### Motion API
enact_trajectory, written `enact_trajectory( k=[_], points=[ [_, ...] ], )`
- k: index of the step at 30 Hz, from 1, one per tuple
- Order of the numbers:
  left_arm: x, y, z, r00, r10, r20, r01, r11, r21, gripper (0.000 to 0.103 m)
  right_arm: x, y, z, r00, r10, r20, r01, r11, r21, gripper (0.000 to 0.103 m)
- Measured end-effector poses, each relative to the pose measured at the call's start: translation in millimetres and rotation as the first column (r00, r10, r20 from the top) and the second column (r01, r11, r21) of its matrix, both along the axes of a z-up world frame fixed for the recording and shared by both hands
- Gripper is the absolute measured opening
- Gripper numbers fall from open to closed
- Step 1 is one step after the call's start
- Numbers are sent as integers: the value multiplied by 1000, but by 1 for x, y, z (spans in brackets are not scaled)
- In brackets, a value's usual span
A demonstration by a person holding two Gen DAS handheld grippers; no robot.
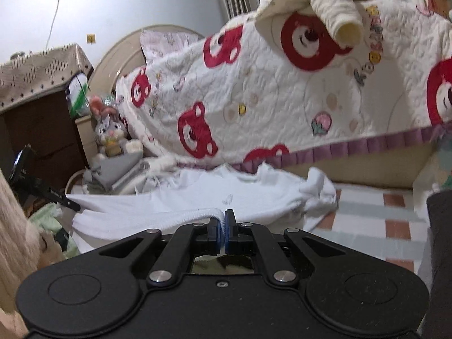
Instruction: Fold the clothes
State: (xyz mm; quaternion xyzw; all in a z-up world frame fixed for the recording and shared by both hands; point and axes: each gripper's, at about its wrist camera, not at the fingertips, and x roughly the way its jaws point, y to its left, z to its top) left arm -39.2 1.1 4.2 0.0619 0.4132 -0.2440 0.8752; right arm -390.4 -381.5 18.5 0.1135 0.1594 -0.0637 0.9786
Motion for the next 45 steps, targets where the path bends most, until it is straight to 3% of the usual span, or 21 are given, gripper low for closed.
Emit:
enact_trajectory(
  k=[4,6,10,12,16,24,27,34,37,45],
  points=[
    [-5,9,20,1000,-8,-8,8,999,-38,4,-26,-4,24,995,5,100,-10,999,44,3],
    [-10,10,9,999,-25,-25,25,1000,15,4,-27,2,2,1000,-9,22,8,999,44,2],
    [-7,9,-48,986,-11,-168,39,985,167,4,-29,12,-46,992,-24,-127,34,997,75,2],
    [-9,8,-58,986,-18,-165,53,976,210,4,-34,16,-58,990,-15,-139,30,994,103,2],
    [-15,3,-50,990,-48,-135,79,969,234,4,-39,18,-50,993,-23,-113,32,996,82,2],
    [-20,4,-10,993,-80,-83,96,972,213,4,-45,11,1,999,-3,35,1,998,64,2],
    [-26,3,-10,992,-99,-77,115,959,259,4,-51,17,-10,1000,12,6,-13,995,96,2],
    [-28,8,-52,985,-85,-150,132,929,345,4,-65,26,-56,993,41,-115,-18,981,195,2],
    [-31,4,-54,985,-98,-143,145,916,375,5,-66,28,-60,990,57,-126,-32,982,187,2],
    [-35,-1,-11,984,-137,-110,167,925,340,16,-65,28,-57,986,92,-141,-68,984,166,2]
  ],
)
